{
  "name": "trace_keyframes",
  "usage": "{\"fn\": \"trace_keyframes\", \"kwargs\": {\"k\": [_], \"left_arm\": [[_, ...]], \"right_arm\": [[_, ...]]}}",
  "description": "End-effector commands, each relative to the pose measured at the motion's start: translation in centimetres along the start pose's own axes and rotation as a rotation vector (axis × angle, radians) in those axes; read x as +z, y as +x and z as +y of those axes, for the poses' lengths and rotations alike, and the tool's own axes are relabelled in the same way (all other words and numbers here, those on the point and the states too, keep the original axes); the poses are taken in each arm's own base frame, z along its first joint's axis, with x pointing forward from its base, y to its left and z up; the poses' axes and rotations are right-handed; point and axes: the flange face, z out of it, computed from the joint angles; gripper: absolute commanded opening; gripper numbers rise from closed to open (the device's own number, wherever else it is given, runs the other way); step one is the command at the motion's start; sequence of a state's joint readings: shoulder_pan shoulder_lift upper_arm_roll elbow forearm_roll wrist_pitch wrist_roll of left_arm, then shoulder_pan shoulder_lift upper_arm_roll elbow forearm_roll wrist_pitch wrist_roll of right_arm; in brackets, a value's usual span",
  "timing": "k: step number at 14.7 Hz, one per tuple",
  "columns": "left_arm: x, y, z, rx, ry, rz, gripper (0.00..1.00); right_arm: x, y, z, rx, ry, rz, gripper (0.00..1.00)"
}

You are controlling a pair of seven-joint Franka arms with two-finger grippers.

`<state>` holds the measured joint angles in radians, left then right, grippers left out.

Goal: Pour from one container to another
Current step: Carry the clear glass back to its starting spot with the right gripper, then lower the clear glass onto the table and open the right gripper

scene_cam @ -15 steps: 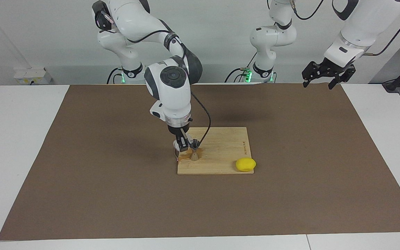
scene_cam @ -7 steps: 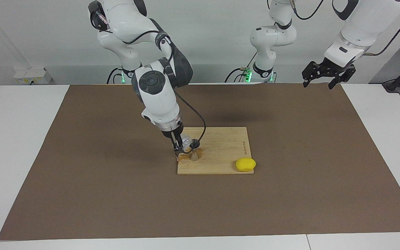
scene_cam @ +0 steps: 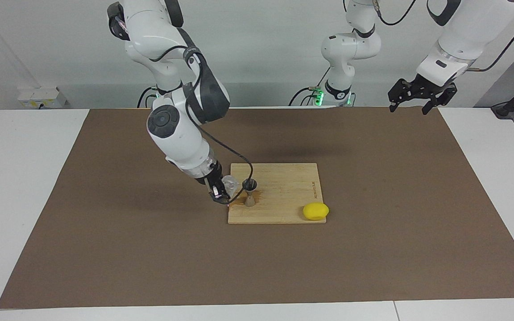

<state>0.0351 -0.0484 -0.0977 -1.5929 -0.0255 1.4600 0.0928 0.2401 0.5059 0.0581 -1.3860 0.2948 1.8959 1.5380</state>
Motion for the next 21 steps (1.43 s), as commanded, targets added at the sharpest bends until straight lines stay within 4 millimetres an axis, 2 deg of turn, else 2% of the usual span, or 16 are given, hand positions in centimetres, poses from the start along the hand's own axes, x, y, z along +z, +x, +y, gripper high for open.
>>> {"fn": "trace_keyframes", "kwargs": {"k": [1, 3, 5, 6, 7, 9, 10, 13, 17, 19, 21], "left_arm": [[-0.1, -0.5, -0.1, -0.005, 0.015, -0.006, 1.0], [-0.1, -0.5, -0.1, -0.005, 0.015, -0.006, 1.0], [0.0, -0.6, -0.1, -0.005, 0.015, -0.007, 1.0], [-0.1, -0.5, -0.1, -0.005, 0.015, -0.006, 1.0], [0.0, -0.6, -0.1, -0.005, 0.015, -0.009, 1.0], [0.0, -0.6, -0.1, -0.005, 0.015, -0.007, 1.0], [-0.1, -0.5, -0.1, -0.005, 0.015, -0.006, 1.0], [-0.1, -0.5, -0.1, -0.005, 0.015, -0.006, 1.0], [0.0, -0.5, -0.1, -0.005, 0.015, -0.007, 1.0], [-0.1, -0.5, -0.1, -0.005, 0.015, -0.006, 1.0], [0.0, -0.6, -0.1, -0.005, 0.015, -0.007, 1.0]], "right_arm": [[0.4, 3.7, 1.4, -0.018, -0.012, -0.07, 0.0], [1.0, 7.5, 2.9, 0.049, 0.018, -0.146, 0.0], [2.3, 10.5, 4.9, 0.063, 0.041, -0.175, 0.0], [3.4, 12.8, 6.0, 0.088, 0.043, -0.172, 0.0], [3.5, 14.9, 7.0, 0.112, 0.058, -0.177, 0.0], [4.2, 17.2, 8.5, 0.179, 0.076, -0.213, 0.0], [4.5, 19.0, 9.3, 0.219, 0.085, -0.219, 0.0], [5.1, 22.5, 11.3, 0.285, 0.107, -0.231, 0.0], [5.4, 25.6, 13.4, 0.351, 0.123, -0.224, 0.0], [5.5, 26.8, 14.5, 0.35, 0.13, -0.222, 0.0], [5.9, 27.2, 15.4, 0.344, 0.124, -0.218, 0.0]]}}
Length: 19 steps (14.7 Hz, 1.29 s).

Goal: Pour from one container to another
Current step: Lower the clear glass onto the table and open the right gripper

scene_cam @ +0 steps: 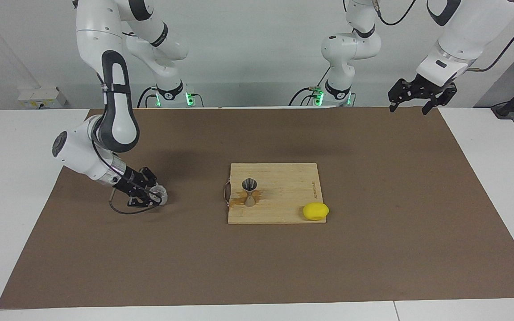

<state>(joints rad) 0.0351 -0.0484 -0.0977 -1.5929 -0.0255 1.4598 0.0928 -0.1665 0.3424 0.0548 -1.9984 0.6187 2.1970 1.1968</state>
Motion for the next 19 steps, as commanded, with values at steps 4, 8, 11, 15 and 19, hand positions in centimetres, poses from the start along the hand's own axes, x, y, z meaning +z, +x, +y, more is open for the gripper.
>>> {"fn": "trace_keyframes", "kwargs": {"k": [4, 8, 11, 15, 19], "left_arm": [[-0.1, -0.5, -0.1, -0.005, 0.015, -0.006, 1.0], [-0.1, -0.5, -0.1, -0.005, 0.015, -0.006, 1.0], [-0.1, -0.5, -0.1, -0.005, 0.015, -0.006, 1.0], [0.0, -0.6, -0.1, -0.005, 0.015, -0.007, 1.0], [-0.1, -0.5, -0.1, -0.005, 0.015, -0.006, 1.0]], "right_arm": [[-0.1, 1.6, 2.8, -0.025, 0.024, -0.005, 0.29], [0.3, 2.5, 3.9, -0.023, 0.019, 0.004, 0.99], [-0.4, 3.0, 3.9, -0.084, 0.024, 0.014, 0.99], [-0.9, 3.7, 4.1, -0.273, 0.008, 0.03, 0.99], [-2.7, 4.6, 4.3, -0.551, -0.066, 0.161, 0.99]]}}
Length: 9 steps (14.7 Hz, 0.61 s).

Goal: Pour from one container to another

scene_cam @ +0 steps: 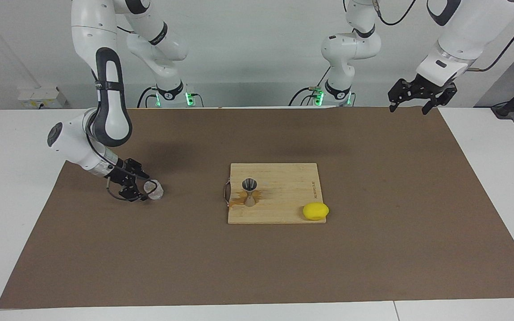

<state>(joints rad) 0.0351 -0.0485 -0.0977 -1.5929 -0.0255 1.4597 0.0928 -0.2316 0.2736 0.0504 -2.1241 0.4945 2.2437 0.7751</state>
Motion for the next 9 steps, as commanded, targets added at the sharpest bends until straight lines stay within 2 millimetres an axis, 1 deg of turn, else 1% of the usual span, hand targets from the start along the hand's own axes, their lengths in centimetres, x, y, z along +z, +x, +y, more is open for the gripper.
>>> {"fn": "trace_keyframes", "kwargs": {"k": [1, 3, 5, 6, 7, 8, 9], "left_arm": [[-0.1, -0.5, -0.1, -0.005, 0.015, -0.006, 1.0], [0.0, -0.5, -0.1, -0.005, 0.015, -0.006, 1.0], [-0.4, 0.3, 0.2, 0.001, 0.021, 0.055, 1.0], [-0.5, 0.6, 0.3, 0.007, 0.022, 0.069, 1.0], [-0.5, 0.7, 0.3, 0.008, 0.022, 0.074, 1.0], [-0.5, 0.7, 0.4, 0.008, 0.022, 0.074, 1.0], [-0.5, 0.6, 0.4, 0.008, 0.023, 0.074, 1.0]], "right_arm": [[-1.7, -0.2, 1.1, -0.24, -0.072, 0.074, 0.99], [-2.5, -0.5, 1.0, -0.455, -0.123, 0.096, 0.99], [-3.2, -1.3, 0.6, -0.655, -0.155, 0.118, 0.99], [-3.9, -1.7, 0.4, -0.754, -0.18, 0.137, 0.99], [-3.9, -2.1, 0.4, -0.864, -0.23, 0.15, 0.99], [-4.3, -2.9, -0.1, -0.946, -0.269, 0.173, 0.99], [-4.7, -3.7, -0.4, -0.975, -0.283, 0.192, 0.99]]}}
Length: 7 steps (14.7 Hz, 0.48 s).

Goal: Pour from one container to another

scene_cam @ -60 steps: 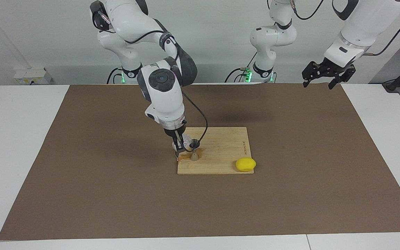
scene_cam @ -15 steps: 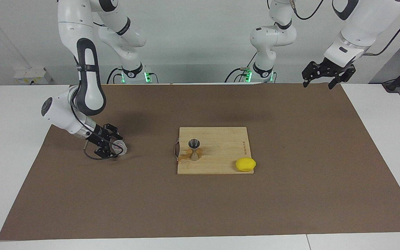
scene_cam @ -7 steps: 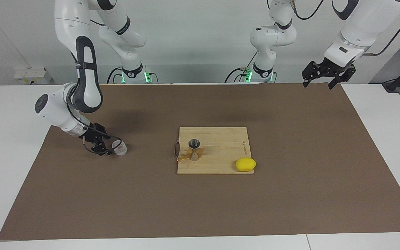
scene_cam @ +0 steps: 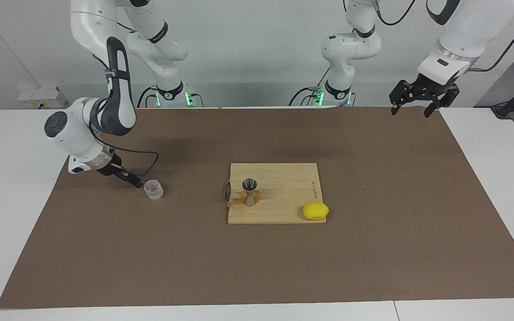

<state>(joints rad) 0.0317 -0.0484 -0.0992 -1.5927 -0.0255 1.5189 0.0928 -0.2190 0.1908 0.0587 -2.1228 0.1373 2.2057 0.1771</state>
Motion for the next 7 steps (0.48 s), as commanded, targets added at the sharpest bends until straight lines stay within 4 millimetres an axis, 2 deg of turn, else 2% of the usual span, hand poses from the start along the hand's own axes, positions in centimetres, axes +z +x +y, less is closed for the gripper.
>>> {"fn": "trace_keyframes", "kwargs": {"k": [1, 3, 7], "left_arm": [[0.1, 0.0, 0.2, 0.003, 0.016, 0.013, 1.0], [0.1, -0.3, 0.0, 0.0, 0.015, -0.001, 1.0], [0.1, -0.3, -0.3, -0.008, 0.015, -0.001, 1.0]], "right_arm": [[-2.1, -0.9, -1.7, -0.146, -0.054, 0.033, 0.99], [-3.7, -1.1, -3.2, -0.18, -0.058, 0.013, 0.99], [-8.6, -2.9, -8.2, -0.259, -0.062, 0.038, 0.99]]}}
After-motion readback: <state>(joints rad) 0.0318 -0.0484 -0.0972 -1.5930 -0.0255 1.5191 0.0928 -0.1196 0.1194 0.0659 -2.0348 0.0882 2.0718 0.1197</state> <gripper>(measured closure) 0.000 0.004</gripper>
